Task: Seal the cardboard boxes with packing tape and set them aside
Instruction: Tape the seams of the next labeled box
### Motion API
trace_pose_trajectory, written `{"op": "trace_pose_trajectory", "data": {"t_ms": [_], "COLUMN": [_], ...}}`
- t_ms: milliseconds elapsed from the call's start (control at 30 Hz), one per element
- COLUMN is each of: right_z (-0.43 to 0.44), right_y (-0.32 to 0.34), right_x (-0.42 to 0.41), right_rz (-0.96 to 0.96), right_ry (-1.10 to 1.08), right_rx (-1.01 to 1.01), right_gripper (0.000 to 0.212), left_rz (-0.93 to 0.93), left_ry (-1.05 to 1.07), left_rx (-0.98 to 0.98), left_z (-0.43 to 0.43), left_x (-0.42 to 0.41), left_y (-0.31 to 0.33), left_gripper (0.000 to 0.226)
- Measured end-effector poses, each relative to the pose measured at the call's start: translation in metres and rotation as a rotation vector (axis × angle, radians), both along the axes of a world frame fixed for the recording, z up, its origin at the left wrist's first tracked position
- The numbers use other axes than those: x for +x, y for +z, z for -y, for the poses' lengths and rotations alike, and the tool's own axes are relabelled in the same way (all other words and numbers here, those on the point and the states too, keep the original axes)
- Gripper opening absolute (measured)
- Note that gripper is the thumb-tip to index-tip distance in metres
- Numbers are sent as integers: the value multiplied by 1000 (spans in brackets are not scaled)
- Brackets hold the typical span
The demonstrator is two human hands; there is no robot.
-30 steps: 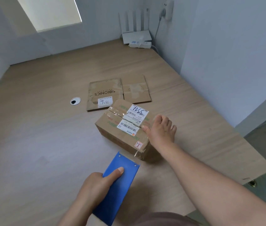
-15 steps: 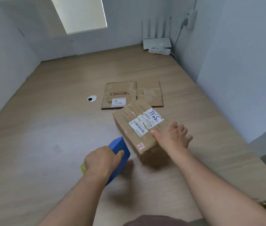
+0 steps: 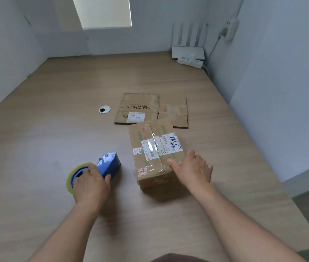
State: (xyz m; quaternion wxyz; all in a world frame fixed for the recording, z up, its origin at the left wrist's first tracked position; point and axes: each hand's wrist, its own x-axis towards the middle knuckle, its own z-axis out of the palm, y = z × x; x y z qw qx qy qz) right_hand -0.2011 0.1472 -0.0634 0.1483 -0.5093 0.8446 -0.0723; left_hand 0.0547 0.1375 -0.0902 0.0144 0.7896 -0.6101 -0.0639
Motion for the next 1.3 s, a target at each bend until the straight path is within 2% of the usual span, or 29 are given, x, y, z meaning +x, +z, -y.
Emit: {"op": "trace_pose_trajectory", "data": {"t_ms": [67,133,200,267,333,400,467,533,567,633,667,733,833,900,1033,1133,1233,1300], "right_z": [0,-1,-1,1,7,13,15,15,16,18,19,23,26,26,25,24,23,17], "right_y": [0,2,2,-1,-8,-14,-15,-7,0,13,16,15,10,8,12,12,10,5], "right_x": [-1,5,19,27,15,-7,-26,-35,-37,-33,-29,-23,-33,-49,-64,-69,-67,-61], "right_rz": [-13,-6,7,-4,32,163,238,255,227,18,-108,-247,-219,-138,-61,-51,-117,-168], "right_ry": [17,15,20,30,45,82,162,268,330,495,578,670,767,829,927,927,866,727], "right_rx": [10,30,51,55,9,-39,-43,-5,37,142,170,167,165,215,249,288,255,140], "right_gripper": [69,77,91,95,73,47,40,46,62,103,113,115,100,88,76,73,69,60], "left_rz": [-205,-494,-734,-827,-847,-902,-953,-944,-871,-575,-405,-135,-11,-54,-305,-398,-558,-723], "left_ry": [-83,-162,-109,1,60,59,28,-95,-194,-379,-432,-480,-524,-552,-583,-568,-364,-96], "left_rx": [-130,-95,-14,7,66,120,157,203,237,305,323,280,234,297,443,435,287,113], "left_z": [-9,-18,-20,-18,-17,-17,-16,-13,-10,-4,-2,0,4,10,14,14,5,-3], "left_x": [-28,-68,-100,-112,-110,-107,-101,-93,-89,-81,-80,-83,-84,-73,-47,-43,-46,-51], "left_y": [9,12,5,-1,0,7,16,22,23,25,25,24,23,22,26,26,24,21], "left_gripper": [73,72,69,67,66,64,62,68,74,86,89,89,87,82,76,79,71,46]}}
